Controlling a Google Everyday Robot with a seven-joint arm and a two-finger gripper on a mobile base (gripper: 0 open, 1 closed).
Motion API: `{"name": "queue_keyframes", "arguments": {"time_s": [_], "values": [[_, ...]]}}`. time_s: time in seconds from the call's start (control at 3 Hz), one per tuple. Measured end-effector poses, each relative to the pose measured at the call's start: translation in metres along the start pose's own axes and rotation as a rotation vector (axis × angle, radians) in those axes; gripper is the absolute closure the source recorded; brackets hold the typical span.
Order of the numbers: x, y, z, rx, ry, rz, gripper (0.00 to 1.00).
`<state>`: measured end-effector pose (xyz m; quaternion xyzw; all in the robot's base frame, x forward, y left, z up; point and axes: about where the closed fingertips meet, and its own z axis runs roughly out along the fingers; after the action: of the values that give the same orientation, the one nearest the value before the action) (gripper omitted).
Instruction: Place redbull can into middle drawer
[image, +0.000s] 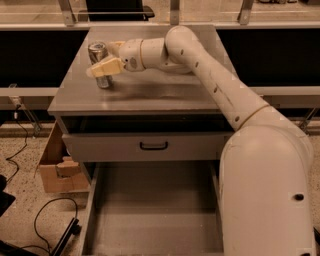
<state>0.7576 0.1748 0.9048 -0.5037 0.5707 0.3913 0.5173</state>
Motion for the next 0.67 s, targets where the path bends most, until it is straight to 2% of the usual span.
{"name": "queue_keyframes", "arguments": {"time_s": [0.33,0.67], "values": [[0.0062,0.0018,0.0058,0.005,-0.002,0.01,0.41],[0.0081,0.0051,0.0004,0.038,-0.007,0.012,0.65]]}}
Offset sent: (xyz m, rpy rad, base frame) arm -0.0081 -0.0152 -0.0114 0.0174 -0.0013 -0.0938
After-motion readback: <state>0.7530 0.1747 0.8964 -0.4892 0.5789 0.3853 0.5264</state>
